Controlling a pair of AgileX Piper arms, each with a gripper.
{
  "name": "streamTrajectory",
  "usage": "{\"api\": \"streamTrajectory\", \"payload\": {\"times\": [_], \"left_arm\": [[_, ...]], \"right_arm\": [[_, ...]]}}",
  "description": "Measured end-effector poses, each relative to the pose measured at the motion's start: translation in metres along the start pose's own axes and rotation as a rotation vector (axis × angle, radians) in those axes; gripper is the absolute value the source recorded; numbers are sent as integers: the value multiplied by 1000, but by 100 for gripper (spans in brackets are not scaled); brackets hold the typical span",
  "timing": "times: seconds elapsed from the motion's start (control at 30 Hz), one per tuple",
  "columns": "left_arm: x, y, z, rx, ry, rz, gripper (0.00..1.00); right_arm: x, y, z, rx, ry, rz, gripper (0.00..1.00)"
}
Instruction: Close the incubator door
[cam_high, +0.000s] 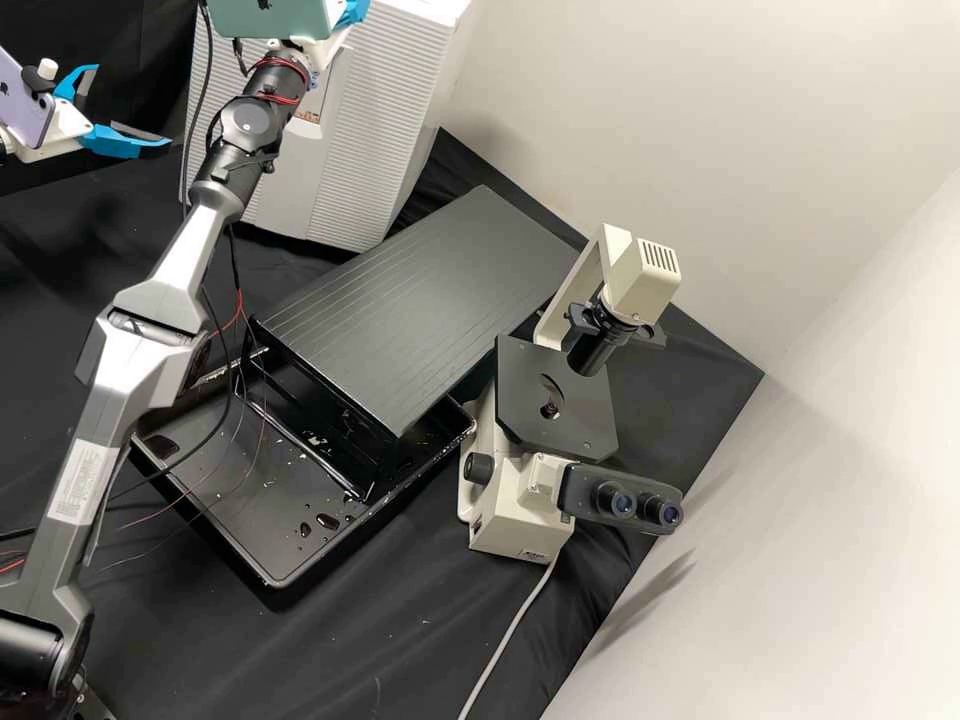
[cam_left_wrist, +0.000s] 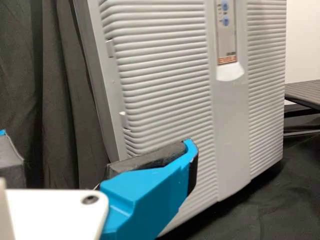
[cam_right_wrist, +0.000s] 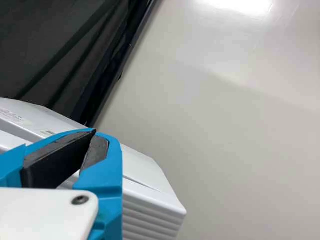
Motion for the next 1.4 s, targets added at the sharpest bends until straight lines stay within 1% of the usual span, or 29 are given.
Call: {"api": "streamTrajectory", "payload": {"times": [0.03,0.1,0.23,0.43,0.63,0.67,0.73,0.8,0.9,1.0,1.03,1.07,1.13,1.17,1.23,1.3,1.33,1.37,1.4], "left_arm": [[0,0,0,0,0,0,100],[0,0,0,0,0,0,100],[0,0,0,0,0,0,100],[0,0,0,0,0,0,100],[0,0,0,0,0,0,100],[0,0,0,0,0,0,100],[0,0,0,0,0,0,100],[0,0,0,0,0,0,100],[0,0,0,0,0,0,100],[0,0,0,0,0,0,100],[0,0,0,0,0,0,100],[0,0,0,0,0,0,100],[0,0,0,0,0,0,100],[0,0,0,0,0,0,100],[0,0,0,0,0,0,100],[0,0,0,0,0,0,100],[0,0,0,0,0,0,100],[0,0,0,0,0,0,100],[0,0,0,0,0,0,100]], "right_arm": [[0,0,0,-3,3,-1,0],[0,0,0,2,2,0,0],[0,0,-1,-7,10,-1,0],[0,-1,-1,25,17,-4,0],[0,-1,-1,28,17,-4,0],[0,-1,-1,28,17,-4,100],[0,-1,-1,28,17,-4,100],[0,-1,-1,18,15,-3,100],[0,-1,-1,-8,13,-3,100],[0,4,-1,-41,-6,14,100],[0,5,-1,-45,-15,22,100],[-1,7,-1,-33,-26,25,100],[-1,9,-2,-20,-36,27,100],[-1,4,0,-14,-51,-3,100],[-6,5,2,-18,-87,-46,100],[-14,4,5,-16,-131,-67,100],[-20,4,8,-27,-157,-65,100],[-30,5,9,-69,-163,-56,100],[-35,8,12,-37,-171,-17,100]]}}
